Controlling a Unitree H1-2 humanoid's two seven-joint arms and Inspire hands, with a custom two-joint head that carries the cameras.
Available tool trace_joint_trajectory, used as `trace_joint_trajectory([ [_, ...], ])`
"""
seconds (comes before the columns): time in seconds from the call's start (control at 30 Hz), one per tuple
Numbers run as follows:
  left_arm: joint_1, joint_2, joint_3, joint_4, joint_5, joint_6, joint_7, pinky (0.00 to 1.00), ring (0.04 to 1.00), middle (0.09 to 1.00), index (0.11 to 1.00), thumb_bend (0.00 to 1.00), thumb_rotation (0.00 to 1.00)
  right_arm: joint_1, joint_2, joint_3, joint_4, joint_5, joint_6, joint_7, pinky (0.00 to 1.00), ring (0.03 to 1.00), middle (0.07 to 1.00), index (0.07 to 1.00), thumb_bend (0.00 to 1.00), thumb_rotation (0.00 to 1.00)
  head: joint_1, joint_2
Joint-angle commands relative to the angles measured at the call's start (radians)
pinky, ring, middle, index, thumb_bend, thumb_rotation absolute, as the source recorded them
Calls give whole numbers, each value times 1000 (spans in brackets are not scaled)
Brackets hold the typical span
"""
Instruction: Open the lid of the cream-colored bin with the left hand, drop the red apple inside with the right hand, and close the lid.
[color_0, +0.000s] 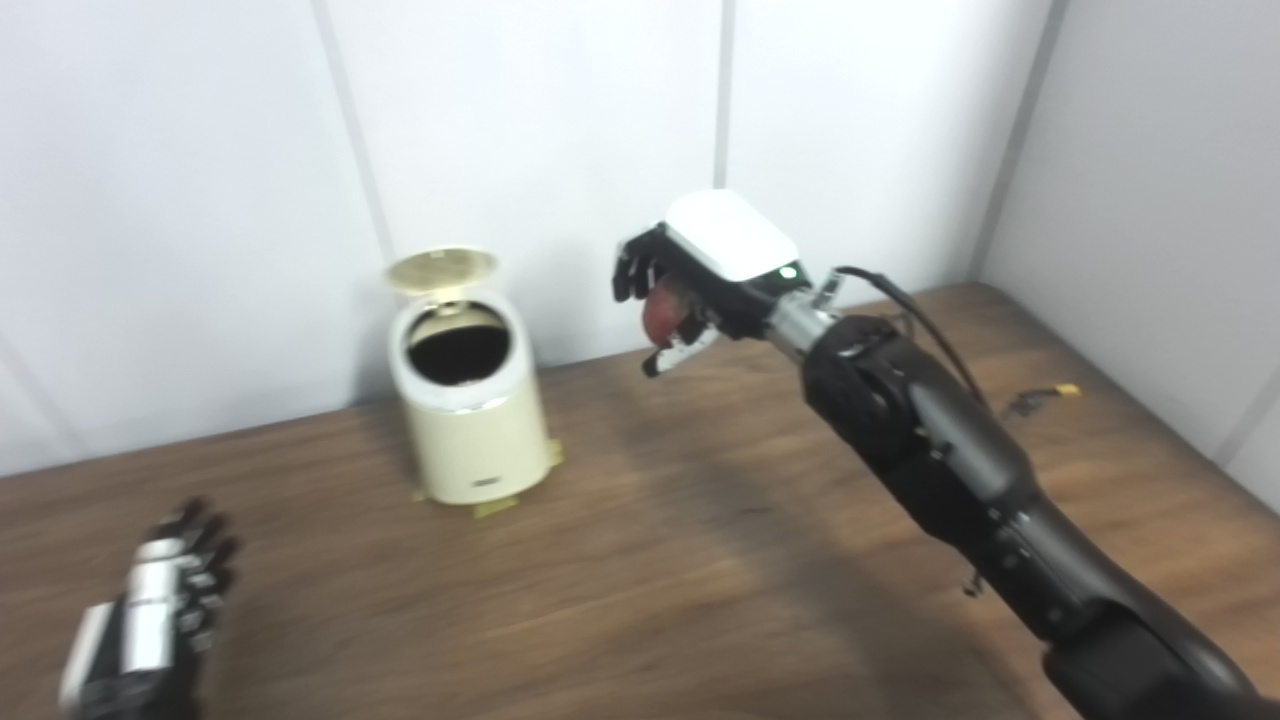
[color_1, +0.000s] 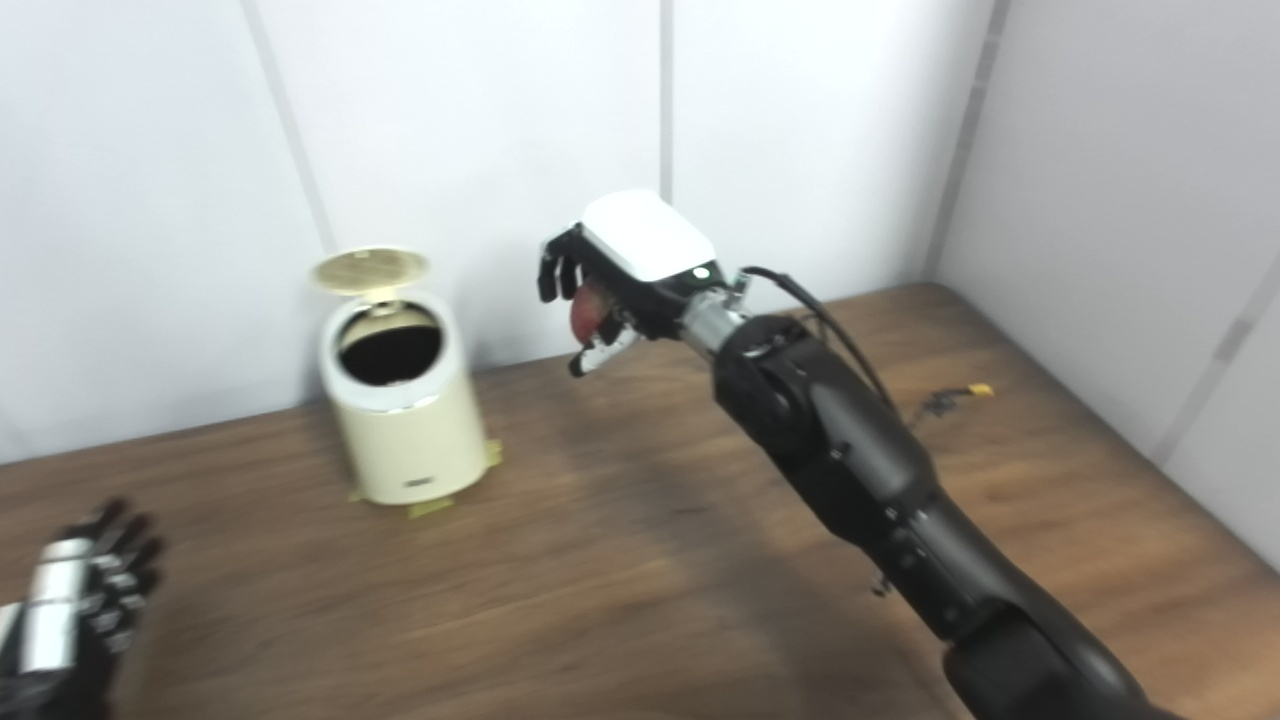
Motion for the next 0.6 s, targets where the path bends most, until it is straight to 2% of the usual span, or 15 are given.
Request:
trace_joint_trajectory([
  [0.0,-26,-5,-4,3,21,-64,10,936,914,914,931,314,852,-75,22,-12,-45,-7,-26,-36,310,368,461,541,513,0,7,-1],
  [0.13,-22,-22,-16,34,32,-106,6,895,885,890,912,320,868,-102,83,-13,-36,20,-75,-57,337,372,477,545,512,0,70,-20],
  [0.3,-15,-47,-33,49,51,-133,18,848,869,873,905,349,858,-135,138,-7,-10,24,-97,-44,362,382,488,531,514,0,122,-40],
  [0.57,-8,-90,-53,42,80,-138,40,849,875,880,901,381,842,-200,205,0,143,23,-174,-127,358,394,513,512,516,0,173,-60],
])
